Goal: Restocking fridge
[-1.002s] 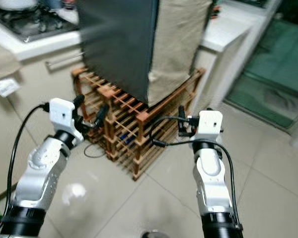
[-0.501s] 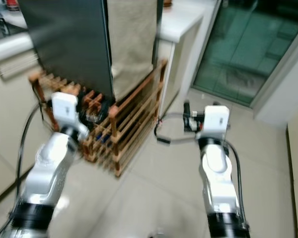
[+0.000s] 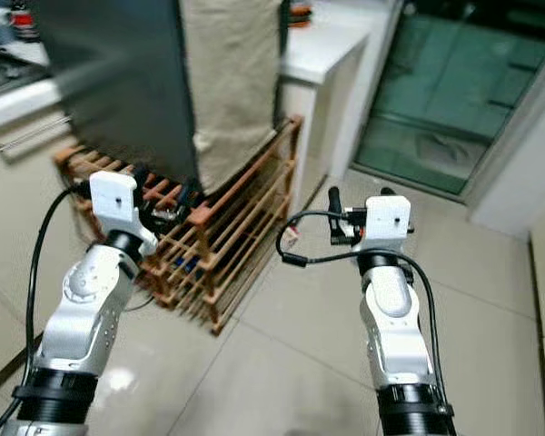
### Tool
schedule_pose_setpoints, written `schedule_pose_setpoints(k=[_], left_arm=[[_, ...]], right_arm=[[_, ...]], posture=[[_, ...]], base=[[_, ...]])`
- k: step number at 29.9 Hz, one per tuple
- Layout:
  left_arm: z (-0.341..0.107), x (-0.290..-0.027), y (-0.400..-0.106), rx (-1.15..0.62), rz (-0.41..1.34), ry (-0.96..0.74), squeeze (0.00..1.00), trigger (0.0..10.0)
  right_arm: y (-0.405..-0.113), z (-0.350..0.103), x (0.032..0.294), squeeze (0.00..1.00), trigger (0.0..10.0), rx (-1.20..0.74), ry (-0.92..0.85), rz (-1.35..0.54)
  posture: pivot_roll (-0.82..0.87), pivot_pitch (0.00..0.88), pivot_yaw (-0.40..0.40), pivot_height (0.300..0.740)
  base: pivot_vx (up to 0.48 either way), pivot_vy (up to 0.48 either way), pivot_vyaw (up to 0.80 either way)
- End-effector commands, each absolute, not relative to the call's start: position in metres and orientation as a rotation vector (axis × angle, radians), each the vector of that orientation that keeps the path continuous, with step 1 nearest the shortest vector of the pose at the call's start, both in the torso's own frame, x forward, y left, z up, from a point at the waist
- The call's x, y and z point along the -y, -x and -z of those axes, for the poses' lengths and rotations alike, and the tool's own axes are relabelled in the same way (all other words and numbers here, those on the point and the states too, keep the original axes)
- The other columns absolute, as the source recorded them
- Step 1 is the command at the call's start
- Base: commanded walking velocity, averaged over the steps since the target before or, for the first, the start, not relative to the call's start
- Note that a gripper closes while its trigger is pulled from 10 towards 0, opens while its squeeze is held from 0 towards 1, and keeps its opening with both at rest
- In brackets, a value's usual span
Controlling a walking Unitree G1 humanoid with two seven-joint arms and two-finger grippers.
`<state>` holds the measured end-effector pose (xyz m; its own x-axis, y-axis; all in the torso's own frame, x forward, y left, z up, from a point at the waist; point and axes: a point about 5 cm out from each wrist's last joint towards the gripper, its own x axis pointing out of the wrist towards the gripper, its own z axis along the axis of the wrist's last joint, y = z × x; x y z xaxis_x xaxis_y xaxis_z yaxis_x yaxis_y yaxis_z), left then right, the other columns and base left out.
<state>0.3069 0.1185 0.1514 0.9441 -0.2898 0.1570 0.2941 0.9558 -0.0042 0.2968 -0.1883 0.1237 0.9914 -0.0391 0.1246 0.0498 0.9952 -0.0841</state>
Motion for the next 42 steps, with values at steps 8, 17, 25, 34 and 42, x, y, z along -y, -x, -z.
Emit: schedule_pose_setpoints(k=[8,17,25,34,42], left_arm=[[-0.156,-0.131,-0.311,0.170,0.235,0.037,0.00,10.0],[-0.161,-0.130,-0.312,0.174,0.234,0.074,0.00,10.0],[-0.170,-0.125,-0.315,0.196,0.216,0.096,0.00,10.0],[-0.173,-0.125,-0.315,0.184,0.237,0.098,0.00,10.0],[-0.165,-0.124,-0.326,0.089,0.348,0.005,0.00,10.0]], right_arm=[[-0.304,-0.128,0.179,0.00,10.0,0.142,0.091,0.005],[-0.305,-0.128,0.176,0.00,10.0,0.142,0.091,-0.016],[-0.304,-0.131,0.175,0.00,10.0,0.152,0.098,-0.020],[-0.293,-0.122,0.178,0.00,10.0,0.119,0.099,-0.022],[-0.292,-0.120,0.175,0.00,10.0,0.101,0.090,-0.038]], posture=[[-0.06,0.000,-0.027,0.740],[-0.05,0.000,-0.028,0.740],[-0.06,0.000,-0.025,0.740],[-0.08,0.000,-0.022,0.740],[-0.09,0.000,-0.008,0.740]], base=[[0.480,0.000,0.00],[0.465,0.000,0.00],[0.128,0.000,0.00],[0.000,0.000,0.00],[0.000,0.000,0.00]])
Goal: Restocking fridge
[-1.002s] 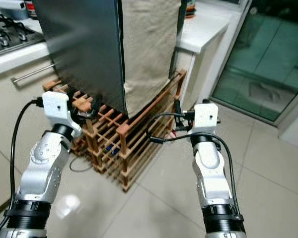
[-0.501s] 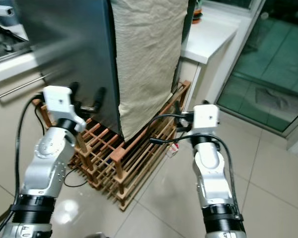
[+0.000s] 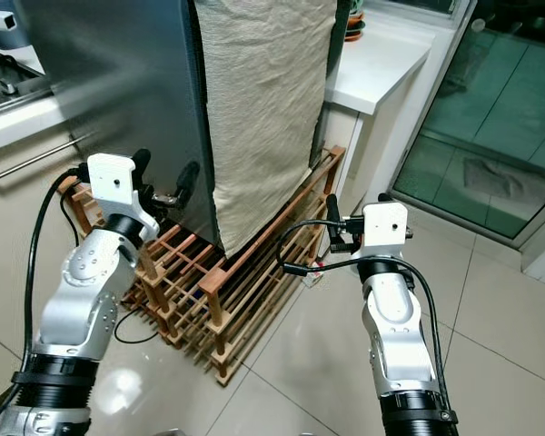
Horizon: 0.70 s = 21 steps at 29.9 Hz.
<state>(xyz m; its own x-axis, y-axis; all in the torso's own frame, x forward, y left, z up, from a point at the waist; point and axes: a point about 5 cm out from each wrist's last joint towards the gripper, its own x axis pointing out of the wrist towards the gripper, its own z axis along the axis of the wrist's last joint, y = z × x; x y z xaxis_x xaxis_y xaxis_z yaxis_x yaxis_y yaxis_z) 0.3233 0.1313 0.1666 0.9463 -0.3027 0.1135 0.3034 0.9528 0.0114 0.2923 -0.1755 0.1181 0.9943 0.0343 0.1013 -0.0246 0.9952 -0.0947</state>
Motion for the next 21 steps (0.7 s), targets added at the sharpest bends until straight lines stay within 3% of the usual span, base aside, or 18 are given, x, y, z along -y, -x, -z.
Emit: schedule_pose_setpoints(k=[1,11,21], left_arm=[[-0.166,-0.119,-0.332,0.077,0.351,0.025,0.00,10.0],[-0.172,-0.109,-0.347,0.036,0.315,0.169,0.00,10.0],[-0.173,-0.102,-0.347,0.033,0.341,0.193,0.00,10.0]], right_arm=[[-0.292,-0.119,0.173,0.00,10.0,0.100,0.089,-0.045],[-0.289,-0.120,0.174,0.00,10.0,0.095,0.090,-0.047],[-0.288,-0.119,0.176,0.00,10.0,0.084,0.098,-0.045]], posture=[[-0.09,0.000,-0.008,0.740],[-0.11,0.000,-0.001,0.740],[-0.12,0.000,-0.003,0.740]], base=[[0.000,0.000,0.00],[0.000,0.000,0.00],[0.000,0.000,0.00]])
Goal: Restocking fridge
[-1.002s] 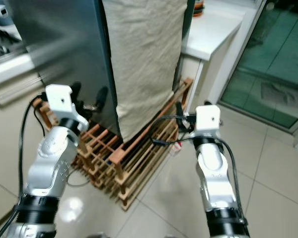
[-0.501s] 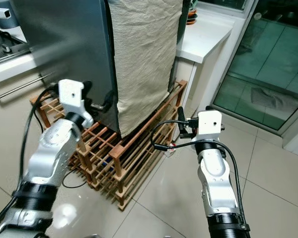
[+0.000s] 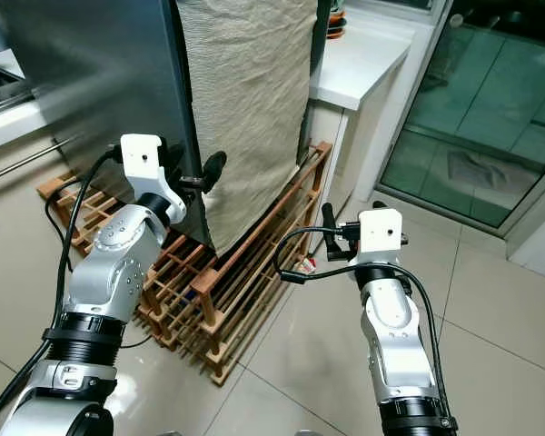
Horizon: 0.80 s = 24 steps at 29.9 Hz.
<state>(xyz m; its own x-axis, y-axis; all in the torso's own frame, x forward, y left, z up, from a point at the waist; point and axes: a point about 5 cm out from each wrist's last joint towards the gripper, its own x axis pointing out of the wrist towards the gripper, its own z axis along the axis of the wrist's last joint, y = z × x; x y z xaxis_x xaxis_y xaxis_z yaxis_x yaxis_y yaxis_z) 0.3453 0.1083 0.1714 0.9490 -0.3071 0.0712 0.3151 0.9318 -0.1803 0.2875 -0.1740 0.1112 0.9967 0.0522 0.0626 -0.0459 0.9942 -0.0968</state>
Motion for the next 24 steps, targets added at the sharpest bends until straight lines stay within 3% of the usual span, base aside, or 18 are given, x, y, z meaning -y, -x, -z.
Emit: schedule_pose_setpoints(k=[1,11,17,24], left_arm=[[-0.173,-0.101,-0.346,0.033,0.348,0.195,0.00,10.0],[-0.178,-0.091,-0.347,0.046,0.402,0.201,0.00,10.0],[-0.195,-0.076,-0.336,0.104,0.558,0.220,0.00,10.0],[-0.193,-0.077,-0.324,0.100,0.602,0.189,0.00,10.0]], right_arm=[[-0.289,-0.119,0.176,0.00,10.0,0.084,0.098,-0.046],[-0.290,-0.119,0.173,0.00,10.0,0.083,0.102,-0.056],[-0.290,-0.118,0.175,0.00,10.0,0.080,0.108,-0.058],[-0.289,-0.117,0.176,0.00,10.0,0.074,0.112,-0.057]], posture=[[-0.12,0.000,-0.003,0.740],[-0.11,0.000,-0.005,0.740],[-0.11,0.000,-0.005,0.740],[-0.11,0.000,-0.005,0.740]], base=[[0.000,0.000,0.00],[0.000,0.000,0.00],[0.000,0.000,0.00],[0.000,0.000,0.00]])
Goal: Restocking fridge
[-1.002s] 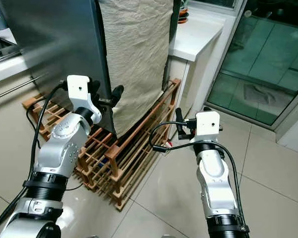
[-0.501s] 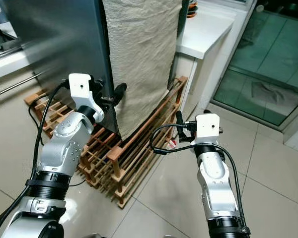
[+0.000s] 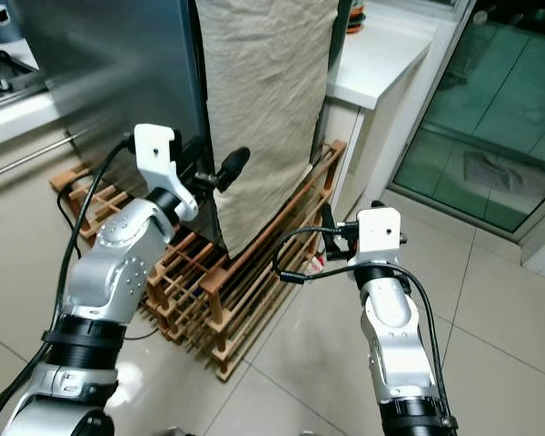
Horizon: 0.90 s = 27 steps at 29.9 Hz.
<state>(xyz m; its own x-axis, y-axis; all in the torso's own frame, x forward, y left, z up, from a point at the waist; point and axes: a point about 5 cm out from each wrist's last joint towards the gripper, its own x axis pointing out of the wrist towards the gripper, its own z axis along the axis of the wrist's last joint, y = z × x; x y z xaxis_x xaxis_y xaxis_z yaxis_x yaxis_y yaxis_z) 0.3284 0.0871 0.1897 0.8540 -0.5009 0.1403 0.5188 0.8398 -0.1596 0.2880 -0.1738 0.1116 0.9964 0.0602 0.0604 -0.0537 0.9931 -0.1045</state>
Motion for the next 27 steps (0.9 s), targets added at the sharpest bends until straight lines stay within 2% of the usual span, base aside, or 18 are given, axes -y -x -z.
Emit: schedule_pose_setpoints(k=[1,7,14,23,27], left_arm=[[-0.192,-0.076,-0.323,0.097,0.607,0.191,0.00,10.0],[-0.189,-0.069,-0.326,0.091,0.597,0.193,0.00,10.0],[-0.184,-0.058,-0.346,0.081,0.541,0.137,0.00,10.0],[-0.186,-0.051,-0.364,0.062,0.486,0.167,0.00,10.0],[-0.191,-0.039,-0.364,0.076,0.546,0.197,0.00,10.0]], right_arm=[[-0.289,-0.116,0.176,0.00,10.0,0.073,0.112,-0.057],[-0.292,-0.116,0.172,0.00,10.0,0.072,0.110,-0.066],[-0.291,-0.112,0.172,0.00,10.0,0.045,0.114,-0.098],[-0.287,-0.110,0.175,0.00,10.0,0.035,0.110,-0.082],[-0.286,-0.109,0.175,0.00,10.0,0.024,0.113,-0.090]], posture=[[-0.11,0.000,-0.005,0.740],[-0.10,0.000,-0.012,0.740],[-0.10,0.000,-0.013,0.740],[-0.13,0.000,0.002,0.740],[-0.13,0.000,0.002,0.740]], base=[[0.000,0.000,0.00],[0.000,0.000,0.00],[0.000,0.000,0.00],[0.000,0.000,0.00],[0.000,0.000,0.00]])
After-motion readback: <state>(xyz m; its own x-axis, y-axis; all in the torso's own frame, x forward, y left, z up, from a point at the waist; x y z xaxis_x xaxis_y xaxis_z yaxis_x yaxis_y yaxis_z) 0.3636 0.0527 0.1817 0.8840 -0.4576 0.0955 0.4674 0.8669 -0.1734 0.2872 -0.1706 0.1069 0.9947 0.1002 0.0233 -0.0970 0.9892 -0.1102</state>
